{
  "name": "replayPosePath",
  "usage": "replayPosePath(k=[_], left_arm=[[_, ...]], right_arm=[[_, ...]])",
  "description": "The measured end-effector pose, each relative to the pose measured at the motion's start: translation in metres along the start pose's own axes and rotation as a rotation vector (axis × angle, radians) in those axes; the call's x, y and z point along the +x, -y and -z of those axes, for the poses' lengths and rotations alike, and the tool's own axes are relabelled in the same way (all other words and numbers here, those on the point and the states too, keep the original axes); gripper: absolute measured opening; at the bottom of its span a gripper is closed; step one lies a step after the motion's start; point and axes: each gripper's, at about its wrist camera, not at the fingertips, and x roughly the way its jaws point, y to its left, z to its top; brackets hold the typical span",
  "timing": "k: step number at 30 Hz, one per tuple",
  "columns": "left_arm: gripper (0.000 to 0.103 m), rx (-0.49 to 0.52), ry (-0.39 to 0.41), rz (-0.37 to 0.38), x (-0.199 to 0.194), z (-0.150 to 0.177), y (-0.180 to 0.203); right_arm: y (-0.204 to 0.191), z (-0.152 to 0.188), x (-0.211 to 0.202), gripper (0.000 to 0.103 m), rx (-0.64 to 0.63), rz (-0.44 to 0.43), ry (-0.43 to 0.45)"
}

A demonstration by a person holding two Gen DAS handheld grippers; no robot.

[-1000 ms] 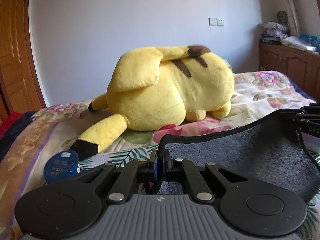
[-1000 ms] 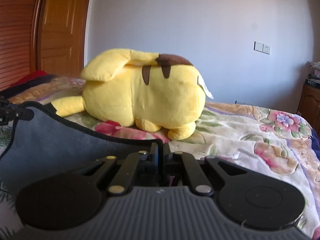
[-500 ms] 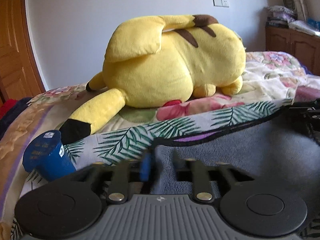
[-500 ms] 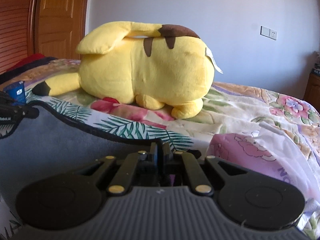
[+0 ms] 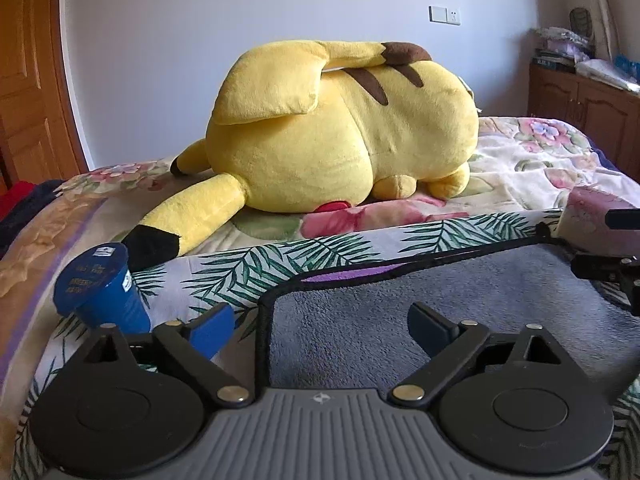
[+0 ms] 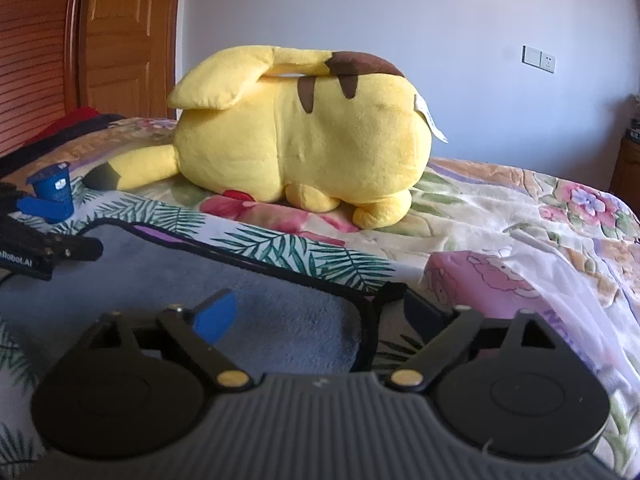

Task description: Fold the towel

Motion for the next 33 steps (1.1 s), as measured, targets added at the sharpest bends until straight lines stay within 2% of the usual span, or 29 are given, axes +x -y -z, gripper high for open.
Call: replayPosePath(k=[3,8,15,33], left_arm=[[0.101,-0.008,-0.004,0.010,-0.013,0.000,0.002],[0.103,-0.017,-0.011,0.031,-0.034,-0.001,0.008],[0.103,0.020,-0.024,0.040,-0.065,0.003,0.018],[0.103,0.041,-0.010,0.017,-0.153,-0.001,0.036]], right_arm=[[-0.001,-0.002,-0.011,0.103,0.015,0.004,0.000],[-0.005,-0.001,-0.027,0.103,0.041,0.005,-0.022],[-0.016,0.001,-0.048,0.103,0.060,0.017,-0.042],[-0.030,-0.007,-0.123,0.103,0.081,0.066,-0.031]])
